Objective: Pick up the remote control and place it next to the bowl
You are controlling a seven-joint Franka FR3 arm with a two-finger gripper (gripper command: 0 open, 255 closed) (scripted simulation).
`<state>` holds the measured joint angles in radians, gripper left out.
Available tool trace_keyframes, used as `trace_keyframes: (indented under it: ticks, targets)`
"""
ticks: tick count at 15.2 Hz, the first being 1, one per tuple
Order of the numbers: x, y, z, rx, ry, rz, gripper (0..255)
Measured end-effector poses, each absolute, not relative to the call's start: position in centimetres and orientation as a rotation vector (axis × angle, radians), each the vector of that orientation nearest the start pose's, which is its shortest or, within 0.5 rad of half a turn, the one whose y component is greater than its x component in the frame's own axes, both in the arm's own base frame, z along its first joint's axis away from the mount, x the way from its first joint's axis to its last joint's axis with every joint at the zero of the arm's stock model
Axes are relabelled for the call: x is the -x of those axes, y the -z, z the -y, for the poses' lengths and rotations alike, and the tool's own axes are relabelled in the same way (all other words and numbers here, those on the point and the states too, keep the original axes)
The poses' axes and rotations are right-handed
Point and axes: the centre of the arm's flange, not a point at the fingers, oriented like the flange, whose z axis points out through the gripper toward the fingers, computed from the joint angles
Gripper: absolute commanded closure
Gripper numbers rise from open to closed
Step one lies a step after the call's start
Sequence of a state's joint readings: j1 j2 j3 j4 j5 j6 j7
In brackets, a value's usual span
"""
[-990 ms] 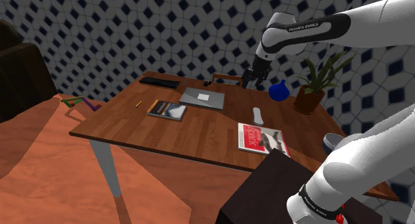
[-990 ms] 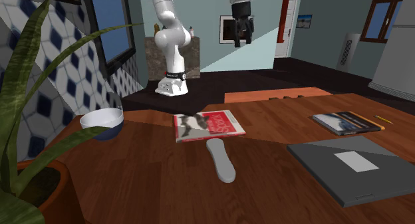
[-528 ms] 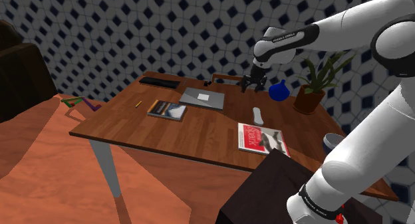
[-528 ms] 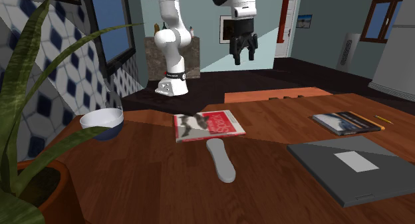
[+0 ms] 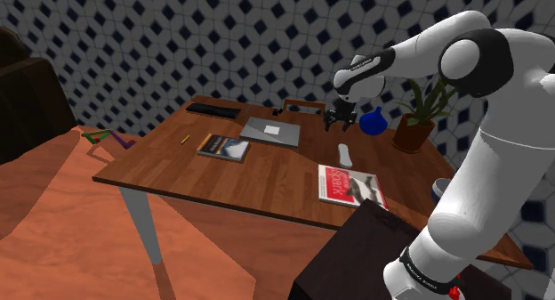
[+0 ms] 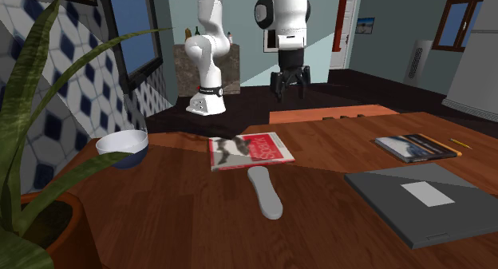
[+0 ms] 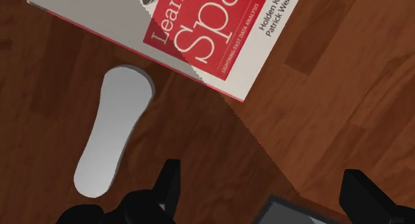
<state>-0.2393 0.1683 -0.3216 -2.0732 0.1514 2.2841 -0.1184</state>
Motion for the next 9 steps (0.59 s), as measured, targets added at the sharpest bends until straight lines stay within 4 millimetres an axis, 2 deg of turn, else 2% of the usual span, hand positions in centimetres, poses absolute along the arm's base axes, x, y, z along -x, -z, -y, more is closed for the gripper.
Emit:
trace_keyframes:
  ticks: [5, 9]
  targets:
    - [-50.3, -31.4, 35.2, 2.957, 0.083, -0.945, 0]
    - [-49.9, -27.7, 38.7, 2.928, 0.060, -1.048, 0]
